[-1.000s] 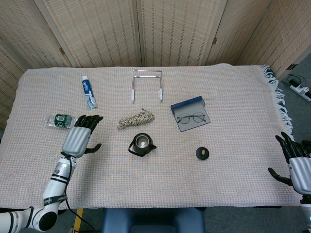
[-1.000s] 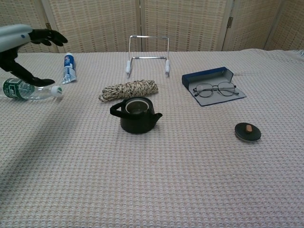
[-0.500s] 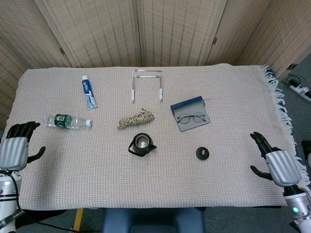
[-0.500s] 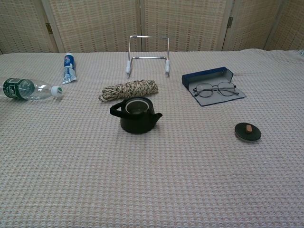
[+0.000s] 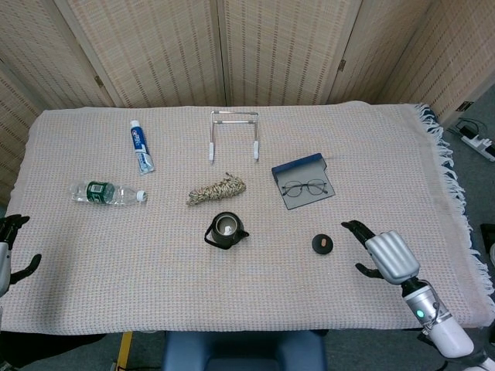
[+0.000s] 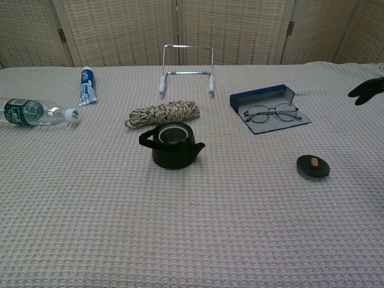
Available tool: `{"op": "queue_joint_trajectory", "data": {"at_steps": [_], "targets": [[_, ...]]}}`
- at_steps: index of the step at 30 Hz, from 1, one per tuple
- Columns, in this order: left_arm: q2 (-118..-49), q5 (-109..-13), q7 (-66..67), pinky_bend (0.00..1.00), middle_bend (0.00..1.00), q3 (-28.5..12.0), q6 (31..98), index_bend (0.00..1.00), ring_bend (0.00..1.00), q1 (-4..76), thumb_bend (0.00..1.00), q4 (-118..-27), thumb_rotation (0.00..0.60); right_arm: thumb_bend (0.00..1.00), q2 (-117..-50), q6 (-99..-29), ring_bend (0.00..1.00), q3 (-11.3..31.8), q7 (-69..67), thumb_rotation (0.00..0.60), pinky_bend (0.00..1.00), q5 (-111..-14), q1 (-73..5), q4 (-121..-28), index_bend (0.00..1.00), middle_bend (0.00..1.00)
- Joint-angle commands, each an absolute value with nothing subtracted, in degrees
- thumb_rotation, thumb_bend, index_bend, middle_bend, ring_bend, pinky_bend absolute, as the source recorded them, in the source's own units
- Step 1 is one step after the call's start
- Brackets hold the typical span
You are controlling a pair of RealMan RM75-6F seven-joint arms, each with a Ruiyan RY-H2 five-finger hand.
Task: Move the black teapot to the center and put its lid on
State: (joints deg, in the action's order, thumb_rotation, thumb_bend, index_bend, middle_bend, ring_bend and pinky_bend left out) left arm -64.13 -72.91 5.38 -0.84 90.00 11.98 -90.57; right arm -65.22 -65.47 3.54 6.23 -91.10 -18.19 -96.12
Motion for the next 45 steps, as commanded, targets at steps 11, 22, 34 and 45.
{"op": "queue_joint_trajectory", "data": {"at_steps": [11, 22, 34, 45], "targets": [[-63.1, -75.2, 5.1, 0.05, 0.15, -1.9, 89.4, 0.18, 0.12, 9.8, 0.25, -92.6, 0.6, 0.24, -71.1, -55.1, 0.85, 4.8, 11.2, 0.6, 0.87, -82.1, -24.7, -92.2, 0.17, 0.25], [-62.1, -75.4, 5.0, 0.03, 0.15, -3.2, 88.1, 0.18, 0.1, 8.8, 0.25, -93.6, 0.6, 0.24, -77.0, -48.2, 0.84, 5.1, 15.7, 0.6, 0.87, -77.1, -30.4, -87.0, 0.21, 0.26], [-62.3, -75.6, 4.4, 0.02, 0.14, -4.4, 86.9, 0.18, 0.1, 8.2, 0.25, -93.3, 0.6, 0.24, -78.8, -47.0, 0.85, 4.6, 19.6, 0.6, 0.87, -73.6, -32.9, -85.3, 0.27, 0.29], [-62.5, -76.0, 3.5, 0.02, 0.14, -5.3, 86.3, 0.17, 0.1, 7.7, 0.25, -92.7, 0.6, 0.24, -79.8, -47.5, 0.85, 3.8, 21.1, 0.6, 0.88, -71.8, -33.8, -84.2, 0.3, 0.32]]}}
